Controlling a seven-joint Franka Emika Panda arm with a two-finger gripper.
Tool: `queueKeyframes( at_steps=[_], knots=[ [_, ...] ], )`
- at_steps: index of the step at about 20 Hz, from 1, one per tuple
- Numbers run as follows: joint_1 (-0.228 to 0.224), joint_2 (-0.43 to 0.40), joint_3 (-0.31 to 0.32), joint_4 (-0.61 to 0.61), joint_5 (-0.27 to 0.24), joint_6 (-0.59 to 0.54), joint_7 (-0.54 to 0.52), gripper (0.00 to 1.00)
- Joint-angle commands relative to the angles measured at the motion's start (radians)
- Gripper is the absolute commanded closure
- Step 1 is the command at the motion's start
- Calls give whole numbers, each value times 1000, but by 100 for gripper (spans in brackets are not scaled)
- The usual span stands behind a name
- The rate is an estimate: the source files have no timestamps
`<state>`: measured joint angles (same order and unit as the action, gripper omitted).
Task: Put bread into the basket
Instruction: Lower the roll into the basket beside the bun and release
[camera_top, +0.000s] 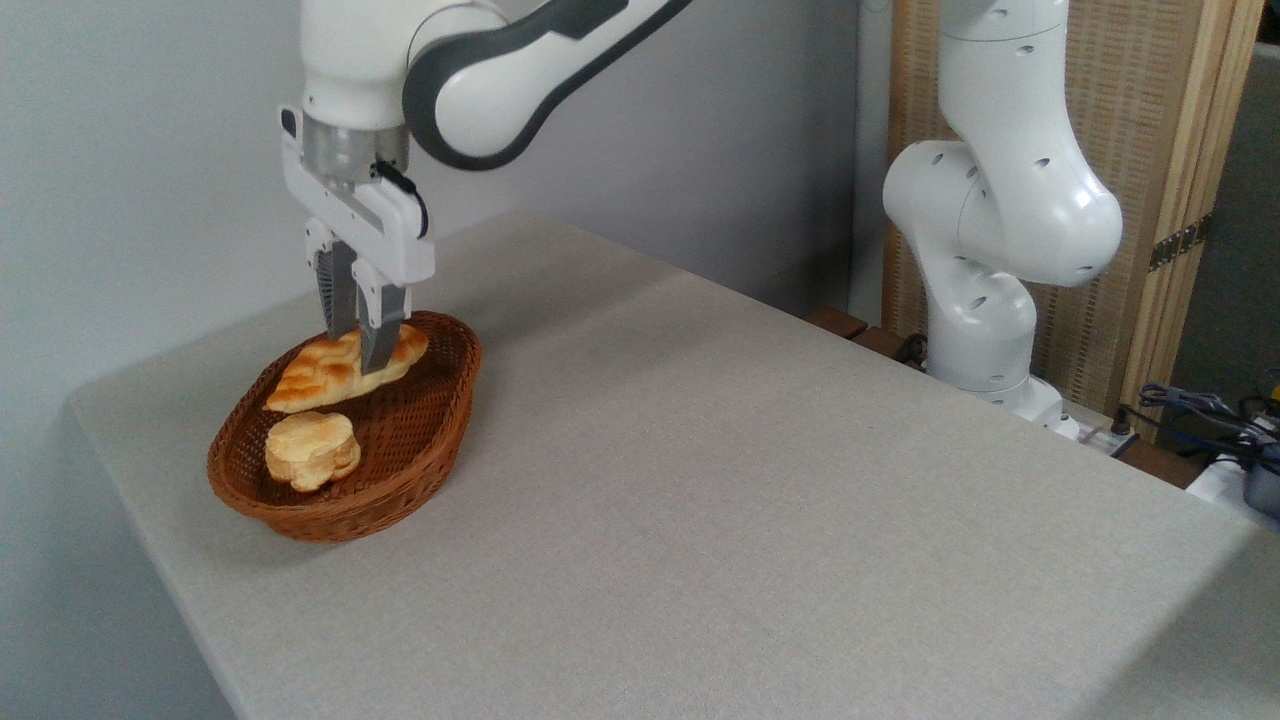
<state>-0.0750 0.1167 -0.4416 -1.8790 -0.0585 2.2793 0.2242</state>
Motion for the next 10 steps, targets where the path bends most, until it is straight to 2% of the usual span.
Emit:
queueKeyframes(
  at_steps=[1, 10],
  knots=[
    [-6, 50, -2, 27, 66, 23, -9, 0],
    [-5, 52, 3, 32, 72, 23, -32, 0]
  ],
)
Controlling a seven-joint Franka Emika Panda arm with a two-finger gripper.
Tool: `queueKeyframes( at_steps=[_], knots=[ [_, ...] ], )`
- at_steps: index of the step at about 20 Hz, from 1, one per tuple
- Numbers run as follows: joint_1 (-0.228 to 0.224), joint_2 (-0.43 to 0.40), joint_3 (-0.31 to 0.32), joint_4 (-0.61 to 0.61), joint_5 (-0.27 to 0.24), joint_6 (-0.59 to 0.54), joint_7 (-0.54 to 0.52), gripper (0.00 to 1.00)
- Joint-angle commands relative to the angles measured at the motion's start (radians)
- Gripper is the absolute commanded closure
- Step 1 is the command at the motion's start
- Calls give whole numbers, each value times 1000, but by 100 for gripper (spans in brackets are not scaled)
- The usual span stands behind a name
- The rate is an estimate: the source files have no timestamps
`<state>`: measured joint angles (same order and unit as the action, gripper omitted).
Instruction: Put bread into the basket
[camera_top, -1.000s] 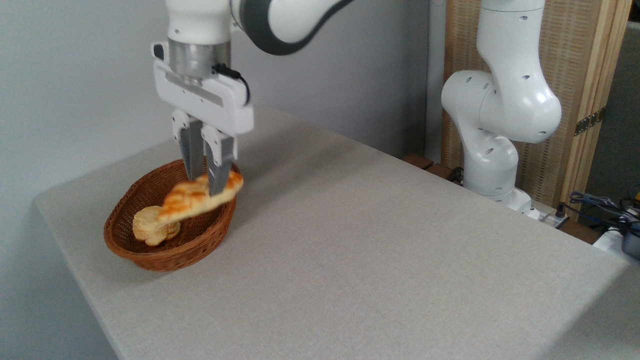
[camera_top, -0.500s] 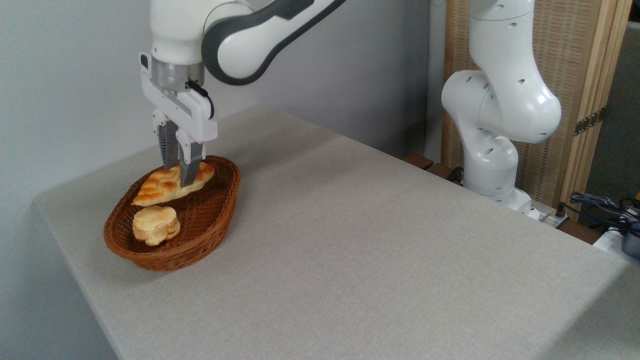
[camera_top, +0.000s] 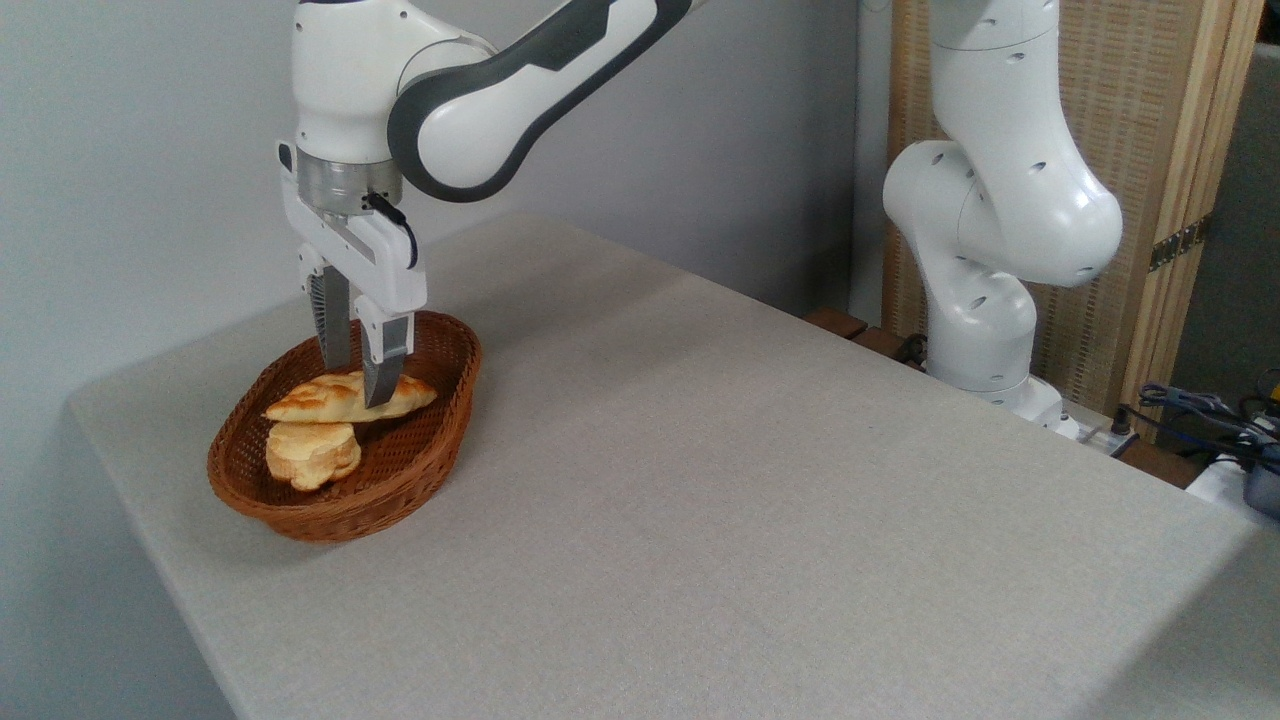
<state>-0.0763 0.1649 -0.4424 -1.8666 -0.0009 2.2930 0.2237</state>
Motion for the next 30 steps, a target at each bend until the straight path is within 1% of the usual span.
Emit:
queueKeyframes(
  at_steps=[1, 3, 5, 7, 9, 11, 13, 16, 18, 19, 20, 22, 24, 25, 26, 27, 28, 30],
  knots=[
    [-2, -1, 7, 23, 15, 10, -52, 0],
    [0, -16, 14, 36, 15, 0, -105, 0],
    [7, -25, 19, 55, 16, -33, -113, 0],
    [7, -42, 71, 70, 16, -75, -113, 0],
    [7, -71, 138, 70, 18, -108, -101, 0],
    [7, -99, 194, 70, 18, -153, -63, 0],
    [7, -116, 247, 70, 18, -202, 0, 0],
    [7, -137, 315, 70, 15, -291, 181, 0],
    [7, -139, 336, 70, 15, -328, 306, 0],
    [7, -140, 358, 70, 12, -349, 362, 0],
    [7, -140, 372, 70, 2, -371, 405, 0],
    [7, -143, 401, 70, 1, -417, 494, 0],
    [7, -159, 425, 70, -1, -457, 615, 0],
    [7, -162, 438, 70, -8, -470, 652, 0],
    [7, -163, 441, 70, -39, -480, 657, 0],
    [7, -168, 454, 70, -79, -486, 655, 0],
    [7, -174, 470, 70, -106, -495, 654, 0],
    [7, -177, 475, 70, -113, -500, 652, 0]
  ],
)
